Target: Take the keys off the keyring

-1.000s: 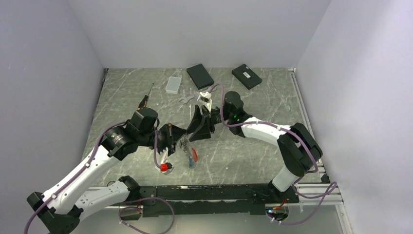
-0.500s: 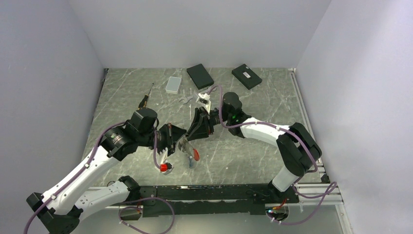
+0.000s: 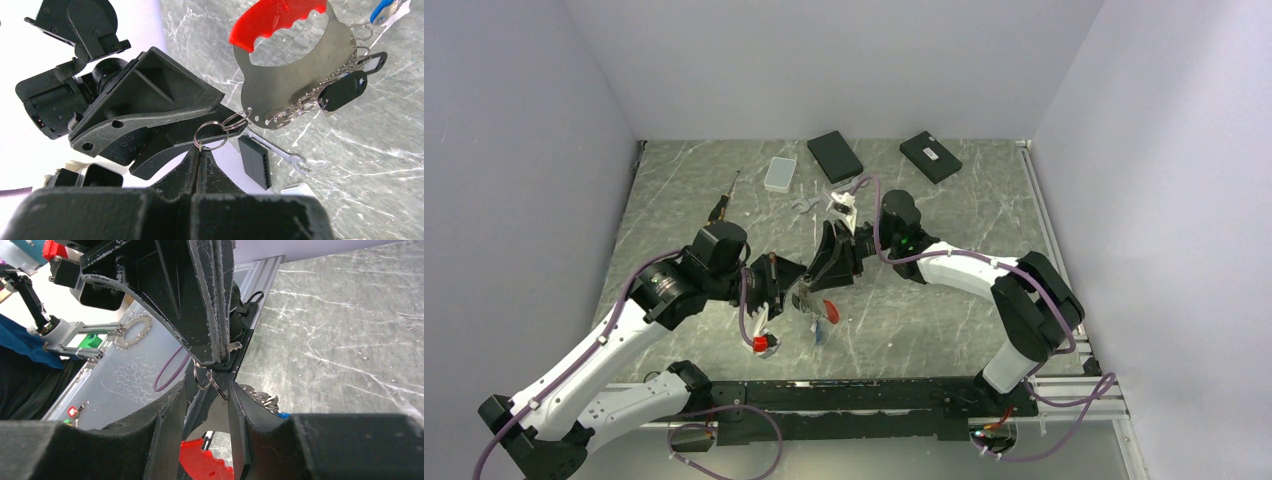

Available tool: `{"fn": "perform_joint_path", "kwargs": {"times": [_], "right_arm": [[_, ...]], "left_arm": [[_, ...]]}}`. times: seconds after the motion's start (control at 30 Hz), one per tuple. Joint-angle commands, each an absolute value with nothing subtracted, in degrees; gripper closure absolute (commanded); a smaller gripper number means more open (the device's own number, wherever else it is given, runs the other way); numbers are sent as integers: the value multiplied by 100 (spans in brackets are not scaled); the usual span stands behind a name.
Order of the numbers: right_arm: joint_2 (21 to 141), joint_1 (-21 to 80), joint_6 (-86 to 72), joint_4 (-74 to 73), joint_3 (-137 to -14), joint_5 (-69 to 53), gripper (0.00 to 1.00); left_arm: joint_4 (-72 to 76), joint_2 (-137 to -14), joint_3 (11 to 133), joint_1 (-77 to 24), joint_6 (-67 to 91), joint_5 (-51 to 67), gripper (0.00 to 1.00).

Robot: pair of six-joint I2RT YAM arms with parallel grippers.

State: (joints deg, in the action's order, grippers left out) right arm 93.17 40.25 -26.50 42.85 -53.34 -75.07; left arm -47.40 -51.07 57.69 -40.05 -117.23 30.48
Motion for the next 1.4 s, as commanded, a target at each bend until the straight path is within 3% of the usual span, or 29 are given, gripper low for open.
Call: {"fn": "perform_joint_path", "kwargs": {"times": [0.0, 0.17, 0.4, 0.47, 0.53, 0.7, 1.37], "right_arm": [[9325, 4061, -2723, 4788, -5234, -7582, 61], [9350, 4061, -2814, 4930, -5180, -7582, 64], [9367, 4061, -2875, 5019, -5160, -7546, 78], [9367, 4059, -2865, 4972, -5159, -7513, 85], [9376, 4061, -2873, 4884, -5174, -7446, 100], [9394, 4052, -3015, 4490, -5289, -7264, 100], [9450, 3744, -4730, 6270, -4957, -6982, 100]], "left_arm": [[-4549, -5005, 6060, -4000, -12824, 3261, 100], [-4562, -5001, 6079, -4004, -12832, 3239, 100], [-4582, -5009, 6120, -4005, -12811, 3218, 100], [-4610, -5026, 6149, -4001, -12799, 3194, 100], [-4612, -5023, 6165, -4003, -12774, 3168, 100], [-4780, -4986, 6202, -4007, -12808, 3115, 100], [-5412, -4685, 5716, -4003, -13331, 2989, 100]]}}
